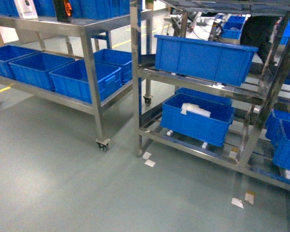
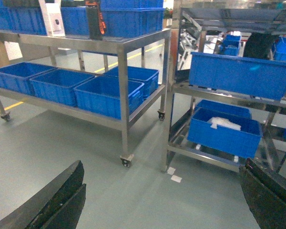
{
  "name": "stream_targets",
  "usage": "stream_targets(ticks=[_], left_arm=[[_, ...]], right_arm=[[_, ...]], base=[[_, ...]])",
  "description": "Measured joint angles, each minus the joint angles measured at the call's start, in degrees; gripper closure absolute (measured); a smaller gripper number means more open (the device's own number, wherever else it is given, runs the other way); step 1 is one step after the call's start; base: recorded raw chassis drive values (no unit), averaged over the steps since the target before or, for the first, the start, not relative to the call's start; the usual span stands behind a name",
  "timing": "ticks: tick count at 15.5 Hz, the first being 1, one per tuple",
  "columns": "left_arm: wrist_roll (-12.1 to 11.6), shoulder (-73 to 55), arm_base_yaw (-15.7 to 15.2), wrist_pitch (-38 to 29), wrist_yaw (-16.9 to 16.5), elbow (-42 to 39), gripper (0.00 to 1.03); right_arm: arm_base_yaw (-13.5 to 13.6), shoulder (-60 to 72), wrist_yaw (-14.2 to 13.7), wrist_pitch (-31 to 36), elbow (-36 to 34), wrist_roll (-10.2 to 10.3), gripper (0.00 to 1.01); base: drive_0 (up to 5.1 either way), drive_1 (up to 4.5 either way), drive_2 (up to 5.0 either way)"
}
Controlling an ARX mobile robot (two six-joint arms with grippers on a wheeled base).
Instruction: Pick red block from blue box to shelf
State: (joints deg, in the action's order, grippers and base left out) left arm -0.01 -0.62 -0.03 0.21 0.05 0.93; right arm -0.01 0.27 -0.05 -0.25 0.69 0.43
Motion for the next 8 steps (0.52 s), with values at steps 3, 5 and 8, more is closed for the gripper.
stream_targets(ticks=[3, 5, 8], left_arm=[[0.0, 0.0, 0.0, 0.0, 0.0, 0.0, 0.05], [0.0, 0.0, 0.0, 0.0, 0.0, 0.0, 0.05], [0.0, 0.0, 0.0, 0.0, 0.0, 0.0, 0.05]], right_arm=[[0.0, 0.0, 0.0, 0.0, 0.0, 0.0, 0.73], [0.0, 0.0, 0.0, 0.0, 0.0, 0.0, 0.73], [0.0, 0.0, 0.0, 0.0, 0.0, 0.0, 0.73]], base=[[-1.6, -1.60, -1.6], [-1.6, -1.60, -1.6], [-1.6, -1.60, -1.6]])
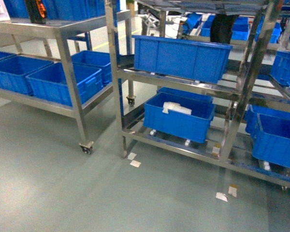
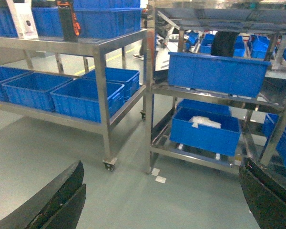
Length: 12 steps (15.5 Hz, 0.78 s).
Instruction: Pick red block from blue box to shelf
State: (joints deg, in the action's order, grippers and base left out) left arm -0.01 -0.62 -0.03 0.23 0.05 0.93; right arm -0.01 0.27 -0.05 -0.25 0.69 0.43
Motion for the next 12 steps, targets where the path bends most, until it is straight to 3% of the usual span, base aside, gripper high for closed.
stream_targets(ticks=[12], left_arm=[[0.0, 0.0, 0.0, 0.0, 0.0, 0.0, 0.05]], right_arm=[[0.0, 0.0, 0.0, 0.0, 0.0, 0.0, 0.73]], base=[[-1.7, -1.69, -1.7]])
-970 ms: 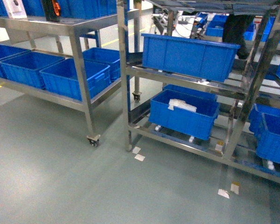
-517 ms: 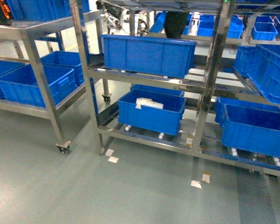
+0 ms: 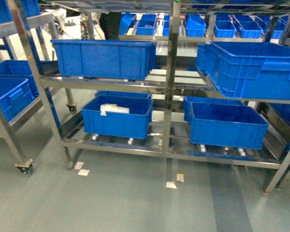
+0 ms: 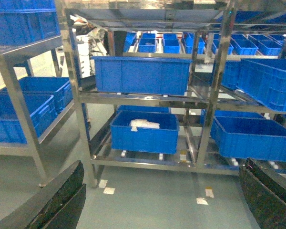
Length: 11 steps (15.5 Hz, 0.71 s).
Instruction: Pick red block from blue box to shelf
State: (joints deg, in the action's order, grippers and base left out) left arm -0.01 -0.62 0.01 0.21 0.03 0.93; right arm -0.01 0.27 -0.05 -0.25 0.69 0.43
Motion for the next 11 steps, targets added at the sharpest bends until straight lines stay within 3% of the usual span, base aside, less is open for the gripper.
stream_targets(ticks=[11], left_arm=[[0.0, 0.0, 0.0, 0.0, 0.0, 0.0, 0.05]], right_arm=[[0.0, 0.0, 0.0, 0.0, 0.0, 0.0, 0.73]], base=[[-1.6, -1.64, -1.6]])
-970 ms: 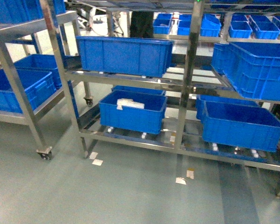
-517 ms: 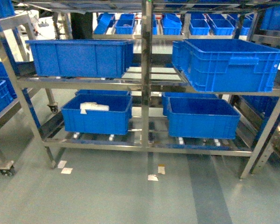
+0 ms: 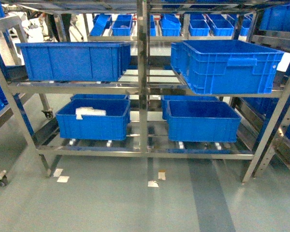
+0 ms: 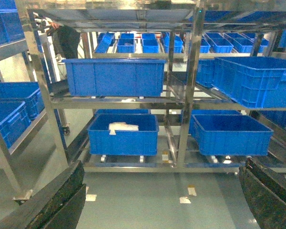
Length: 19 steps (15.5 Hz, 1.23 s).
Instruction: Pick red block from blue box to shelf
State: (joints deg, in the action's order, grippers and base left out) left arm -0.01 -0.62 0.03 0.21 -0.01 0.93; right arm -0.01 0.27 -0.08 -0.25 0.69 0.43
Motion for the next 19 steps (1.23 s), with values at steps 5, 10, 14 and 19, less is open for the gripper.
stream_targets(ticks=[5, 10, 14, 19], left_arm=[[0.0, 0.0, 0.0, 0.0, 0.0, 0.0, 0.05], [0.0, 0.0, 0.0, 0.0, 0.0, 0.0, 0.05], [0.0, 0.0, 0.0, 0.0, 0.0, 0.0, 0.05], [0.0, 0.0, 0.0, 0.0, 0.0, 0.0, 0.05]], right_arm=[[0.0, 0.0, 0.0, 0.0, 0.0, 0.0, 0.73], [0.0, 0.0, 0.0, 0.0, 0.0, 0.0, 0.73], [0.0, 0.0, 0.0, 0.0, 0.0, 0.0, 0.73], [0.0, 0.0, 0.0, 0.0, 0.0, 0.0, 0.73]], base=[[-1.6, -1.64, -1.6], [-1.6, -1.64, -1.6], [-1.6, -1.64, -1.6], [-0.7, -0.66, -0.7]])
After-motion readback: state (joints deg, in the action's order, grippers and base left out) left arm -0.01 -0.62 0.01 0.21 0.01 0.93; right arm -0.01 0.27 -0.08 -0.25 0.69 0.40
